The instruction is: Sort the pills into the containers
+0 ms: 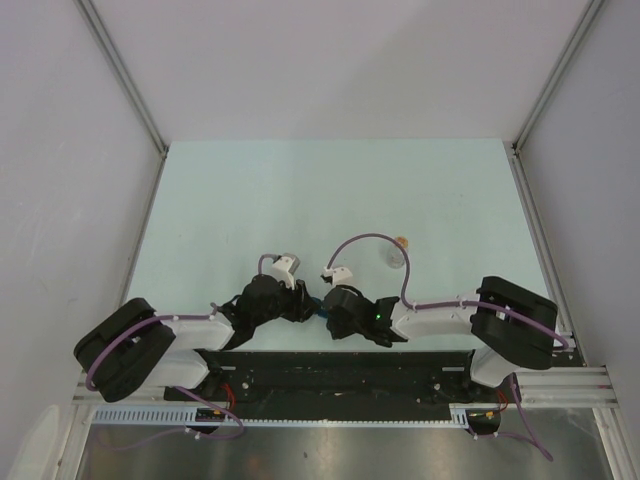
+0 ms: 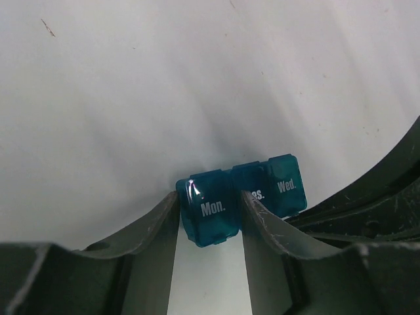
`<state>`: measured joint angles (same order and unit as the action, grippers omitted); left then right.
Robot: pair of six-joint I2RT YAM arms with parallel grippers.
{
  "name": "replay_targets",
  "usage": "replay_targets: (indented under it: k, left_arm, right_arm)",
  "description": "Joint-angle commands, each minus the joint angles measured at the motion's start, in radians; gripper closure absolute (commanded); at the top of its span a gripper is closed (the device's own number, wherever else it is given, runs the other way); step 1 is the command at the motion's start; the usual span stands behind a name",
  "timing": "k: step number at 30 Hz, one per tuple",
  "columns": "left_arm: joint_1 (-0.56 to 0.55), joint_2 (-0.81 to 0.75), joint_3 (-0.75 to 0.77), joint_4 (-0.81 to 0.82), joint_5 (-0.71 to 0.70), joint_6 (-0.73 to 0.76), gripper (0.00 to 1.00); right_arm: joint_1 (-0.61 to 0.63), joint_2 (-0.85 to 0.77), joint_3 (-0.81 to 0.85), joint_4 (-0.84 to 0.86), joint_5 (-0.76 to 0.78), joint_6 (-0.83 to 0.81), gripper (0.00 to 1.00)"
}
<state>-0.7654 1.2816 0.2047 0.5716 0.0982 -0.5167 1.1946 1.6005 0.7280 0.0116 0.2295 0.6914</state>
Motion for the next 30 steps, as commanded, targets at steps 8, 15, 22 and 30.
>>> replay_targets:
  k: [8,15,22,30]
  left_arm:
    - [0.003,0.009,0.005,-0.035,0.015,0.004,0.54]
    - [0.003,0.013,0.009,-0.033,0.015,0.004,0.54]
    - [0.003,0.001,0.007,-0.035,0.02,0.003,0.54]
    - [0.003,-0.019,-0.004,-0.035,0.025,-0.002,0.54]
  right_arm:
    - [0.013,-0.114,-0.035,-0.136,-0.038,-0.081,1.0]
    - [0.01,-0.347,-0.036,-0.125,-0.071,-0.309,0.52]
    - [-0.1,-0.36,-0.065,-0.033,-0.217,-0.61,0.2]
    - [-0.268,-0.283,-0.075,0.065,-0.558,-0.788,0.09]
